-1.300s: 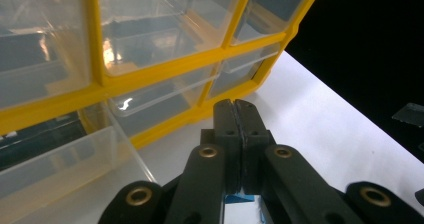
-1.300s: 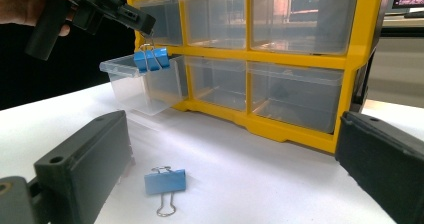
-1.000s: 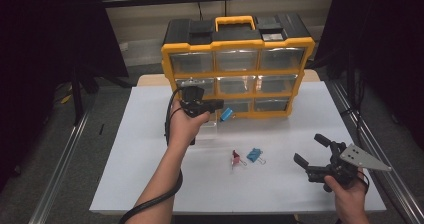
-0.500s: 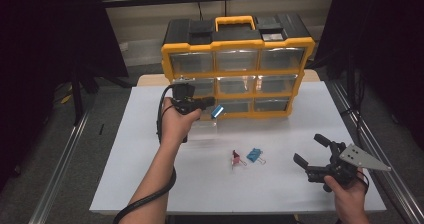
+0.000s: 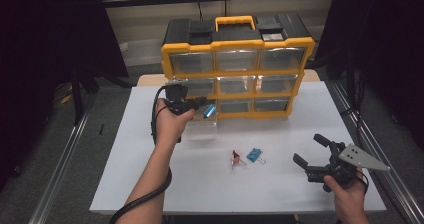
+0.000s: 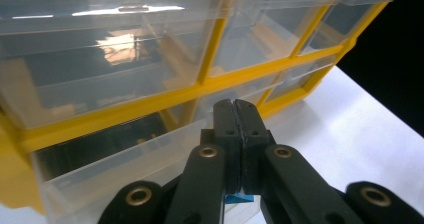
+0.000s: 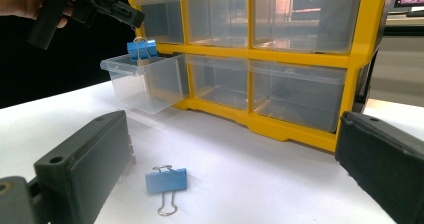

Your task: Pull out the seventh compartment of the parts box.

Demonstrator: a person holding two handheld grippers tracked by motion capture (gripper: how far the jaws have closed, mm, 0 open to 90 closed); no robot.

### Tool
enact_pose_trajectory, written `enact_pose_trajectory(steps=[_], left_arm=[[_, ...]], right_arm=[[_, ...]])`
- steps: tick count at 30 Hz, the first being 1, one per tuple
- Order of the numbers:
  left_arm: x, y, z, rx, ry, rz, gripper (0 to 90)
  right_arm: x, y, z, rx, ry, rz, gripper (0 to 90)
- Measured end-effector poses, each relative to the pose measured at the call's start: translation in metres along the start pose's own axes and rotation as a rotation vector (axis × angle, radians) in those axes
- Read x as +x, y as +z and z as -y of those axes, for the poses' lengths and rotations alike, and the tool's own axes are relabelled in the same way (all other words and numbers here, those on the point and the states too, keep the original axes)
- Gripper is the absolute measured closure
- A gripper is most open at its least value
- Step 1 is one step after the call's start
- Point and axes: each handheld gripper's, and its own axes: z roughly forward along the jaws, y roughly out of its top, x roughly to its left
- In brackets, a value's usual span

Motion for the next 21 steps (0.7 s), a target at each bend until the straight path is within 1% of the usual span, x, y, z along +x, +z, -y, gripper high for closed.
enact_pose_trajectory(steps=[2,3,5,6,8,13,15,16,17,18,19,20,21], left_arm=[[0.002,0.0007,0.0011,-0.004,0.001,-0.001,89.7],[0.0024,0.0006,0.0014,-0.007,-0.002,-0.01,89.7],[0.0046,0.0007,0.0026,-0.01,-0.009,-0.011,89.7],[0.0059,0.0001,0.0031,-0.001,-0.003,-0.02,89.7],[0.0077,0.0003,0.0044,-0.004,-0.011,-0.021,89.7],[0.0096,0.0008,0.0056,-0.005,-0.004,-0.035,89.6],[0.0099,0.0021,0.0064,-0.01,-0.002,-0.03,89.3],[0.0101,0.0026,0.007,-0.018,-0.002,-0.027,88.3],[0.01,0.0033,0.0078,-0.027,-0.001,-0.013,84.6],[0.009,0.0042,0.0084,-0.024,0.014,-0.016,82.3],[0.0083,0.0044,0.0086,-0.028,0.016,-0.023,79.2],[0.0083,0.0047,0.0093,-0.023,0.017,-0.014,77.8],[0.0071,0.0054,0.0102,-0.025,0.009,0.0,76.9]], right_arm=[[0.0002,0.0,-0.0001,-0.001,-0.001,-0.002,1.1],[0.0001,0.0,-0.0001,-0.002,-0.001,0.0,1.1],[0.0,-0.0002,-0.0002,-0.003,-0.001,-0.001,1.1],[-0.0002,-0.0003,-0.0001,-0.004,0.0,-0.001,1.1],[-0.0003,-0.0003,-0.0001,-0.004,0.001,-0.001,1.1],[-0.0001,0.0003,-0.0001,-0.002,0.0,-0.005,1.1],[0.0,0.0002,-0.0001,0.0,-0.002,-0.004,1.1],[0.0002,0.0004,0.0,0.0,-0.002,-0.001,1.1],[0.0002,0.0004,0.0,0.001,-0.002,-0.002,1.1],[0.0002,0.0003,0.0,0.001,-0.002,-0.001,1.1],[0.0,0.0003,0.0,0.001,-0.001,-0.004,1.1],[0.0,0.0002,0.0,0.001,-0.002,-0.004,1.1],[0.0,0.0003,0.0,0.0,0.0,-0.006,1.2]])
